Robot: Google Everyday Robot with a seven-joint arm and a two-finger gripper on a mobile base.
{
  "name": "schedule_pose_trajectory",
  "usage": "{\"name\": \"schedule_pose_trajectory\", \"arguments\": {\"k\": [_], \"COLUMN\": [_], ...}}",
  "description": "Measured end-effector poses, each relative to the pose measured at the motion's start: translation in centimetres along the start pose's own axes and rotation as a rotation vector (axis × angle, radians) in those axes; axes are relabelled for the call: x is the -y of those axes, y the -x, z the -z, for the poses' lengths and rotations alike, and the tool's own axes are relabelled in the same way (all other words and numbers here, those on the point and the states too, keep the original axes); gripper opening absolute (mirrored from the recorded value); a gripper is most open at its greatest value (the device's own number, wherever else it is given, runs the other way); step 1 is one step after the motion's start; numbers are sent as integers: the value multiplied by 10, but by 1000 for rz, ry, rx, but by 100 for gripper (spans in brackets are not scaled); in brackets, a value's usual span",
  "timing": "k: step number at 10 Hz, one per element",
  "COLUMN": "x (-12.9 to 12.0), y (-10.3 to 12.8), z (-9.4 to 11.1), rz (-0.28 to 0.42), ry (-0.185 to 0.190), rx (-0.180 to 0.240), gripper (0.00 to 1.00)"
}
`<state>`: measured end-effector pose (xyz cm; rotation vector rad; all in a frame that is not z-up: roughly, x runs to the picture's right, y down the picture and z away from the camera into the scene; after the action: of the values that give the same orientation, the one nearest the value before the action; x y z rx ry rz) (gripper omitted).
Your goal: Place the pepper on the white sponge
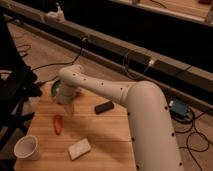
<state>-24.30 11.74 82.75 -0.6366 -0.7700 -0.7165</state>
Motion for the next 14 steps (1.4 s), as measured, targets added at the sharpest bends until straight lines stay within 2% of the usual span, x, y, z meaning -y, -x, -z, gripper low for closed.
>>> {"name": "schedule_pose_trajectory", "arguments": {"k": [2, 5, 9, 12, 13, 14], "x": [-12, -14, -2, -7, -8, -10], "y": [-11, -8, 5, 12, 11, 10], "z": [-8, -30, -59, -80, -83, -85], "rz": [-9, 0, 30, 28, 24, 21], "ry": [48, 85, 71, 83, 87, 89], "rx": [-30, -22, 31, 85, 91, 92], "gripper": [80, 80, 80, 79, 75, 66]}}
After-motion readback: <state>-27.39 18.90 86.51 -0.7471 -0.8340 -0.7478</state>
